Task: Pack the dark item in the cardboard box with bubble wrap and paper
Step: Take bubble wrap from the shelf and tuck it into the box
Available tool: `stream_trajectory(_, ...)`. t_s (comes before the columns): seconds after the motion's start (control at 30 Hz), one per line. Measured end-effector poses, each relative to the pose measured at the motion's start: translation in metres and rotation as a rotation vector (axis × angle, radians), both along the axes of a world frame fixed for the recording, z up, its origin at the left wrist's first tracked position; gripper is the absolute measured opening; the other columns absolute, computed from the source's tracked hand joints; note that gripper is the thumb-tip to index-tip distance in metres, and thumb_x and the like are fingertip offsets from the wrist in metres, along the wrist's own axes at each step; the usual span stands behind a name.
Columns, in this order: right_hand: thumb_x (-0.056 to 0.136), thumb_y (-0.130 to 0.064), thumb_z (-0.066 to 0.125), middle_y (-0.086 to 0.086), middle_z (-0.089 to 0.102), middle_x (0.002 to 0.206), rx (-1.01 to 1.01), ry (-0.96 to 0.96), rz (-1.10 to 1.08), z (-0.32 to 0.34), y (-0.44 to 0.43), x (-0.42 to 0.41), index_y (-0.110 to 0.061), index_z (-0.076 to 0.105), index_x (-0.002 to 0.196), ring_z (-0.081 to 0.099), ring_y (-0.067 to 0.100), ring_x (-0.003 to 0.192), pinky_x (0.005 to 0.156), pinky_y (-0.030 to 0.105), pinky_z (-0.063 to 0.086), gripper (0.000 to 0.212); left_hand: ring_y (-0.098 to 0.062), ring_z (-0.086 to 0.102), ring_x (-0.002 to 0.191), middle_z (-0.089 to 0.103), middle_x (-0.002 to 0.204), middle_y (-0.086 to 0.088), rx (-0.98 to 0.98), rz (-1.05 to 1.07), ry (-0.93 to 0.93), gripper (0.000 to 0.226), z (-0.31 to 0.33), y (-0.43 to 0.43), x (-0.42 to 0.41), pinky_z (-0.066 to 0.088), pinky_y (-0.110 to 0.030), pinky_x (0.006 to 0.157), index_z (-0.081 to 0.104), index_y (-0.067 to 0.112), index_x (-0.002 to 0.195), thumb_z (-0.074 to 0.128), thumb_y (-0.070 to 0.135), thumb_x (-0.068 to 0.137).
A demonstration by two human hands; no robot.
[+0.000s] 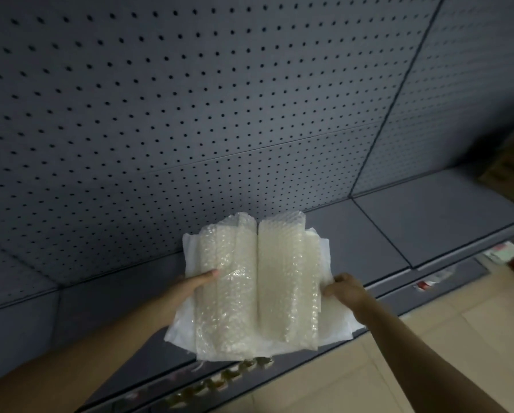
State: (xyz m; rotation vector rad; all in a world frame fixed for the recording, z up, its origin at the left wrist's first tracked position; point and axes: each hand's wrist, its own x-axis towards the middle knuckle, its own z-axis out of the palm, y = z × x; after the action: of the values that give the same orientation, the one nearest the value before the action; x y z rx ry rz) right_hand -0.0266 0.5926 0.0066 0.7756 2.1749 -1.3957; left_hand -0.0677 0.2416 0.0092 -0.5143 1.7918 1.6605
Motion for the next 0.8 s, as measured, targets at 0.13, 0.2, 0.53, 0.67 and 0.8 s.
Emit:
stream_trajectory(0.13, 0.071, -0.014, 0.069, 0.015, 0.06, 0.108, 0.003, 0.059, -0.111, 0.026, 0.07, 0.0, -0.008, 0.052, 0.108, 0.06, 0.035, 0.095, 0.084, 0.048, 0.052, 0.041, -0.031, 0.063, 0.107, 0.068, 0.115, -0.009, -0.008, -0.053, 0.043, 0.099, 0.019, 0.084, -0.017, 0.044, -0.048, 0.103, 0.06, 0.015, 0.119, 0.088, 0.063, 0.038)
stream_trajectory(0.2, 0.075, -0.012, 0.066, 0.016, 0.06, 0.108, -0.007, 0.086, -0.138, 0.033, 0.111, -0.004, -0.008, 0.052, 0.104, 0.06, 0.036, 0.095, 0.08, 0.045, 0.051, 0.032, -0.031, 0.062, 0.108, 0.068, 0.117, -0.009, -0.01, -0.068, 0.057, 0.099, 0.025, 0.13, -0.023, 0.043, -0.048, 0.103, 0.06, 0.016, 0.121, 0.087, 0.064, 0.039)
stream_trajectory(0.53, 0.09, -0.025, 0.051, 0.011, 0.055, 0.11, 0.12, 0.181, -0.225, 0.046, 0.293, -0.027, -0.013, 0.048, 0.109, 0.053, 0.029, 0.098, 0.08, 0.038, 0.041, 0.023, -0.033, 0.063, 0.109, 0.069, 0.118, -0.01, 0.08, -0.14, -0.01, 0.086, 0.027, 0.334, -0.069, 0.045, -0.05, 0.1, 0.06, 0.018, 0.123, 0.088, 0.056, 0.051)
stream_trajectory(0.67, 0.089, -0.024, 0.053, 0.013, 0.056, 0.114, 0.166, 0.164, -0.24, 0.043, 0.352, -0.051, -0.012, 0.049, 0.115, 0.054, 0.03, 0.101, 0.086, 0.042, 0.045, 0.029, -0.03, 0.063, 0.103, 0.068, 0.112, -0.011, 0.078, -0.208, -0.006, 0.068, 0.03, 0.403, -0.092, 0.05, -0.041, 0.089, 0.06, 0.013, 0.115, 0.08, 0.051, 0.063)
stream_trajectory(0.8, 0.087, -0.022, 0.054, 0.011, 0.055, 0.115, 0.217, 0.136, -0.253, 0.049, 0.404, -0.078, -0.013, 0.048, 0.119, 0.053, 0.029, 0.103, 0.088, 0.041, 0.044, 0.034, -0.03, 0.061, 0.106, 0.067, 0.114, -0.009, 0.024, -0.255, 0.017, 0.092, 0.023, 0.458, -0.126, 0.044, -0.047, 0.102, 0.058, 0.015, 0.12, 0.084, 0.064, 0.046)
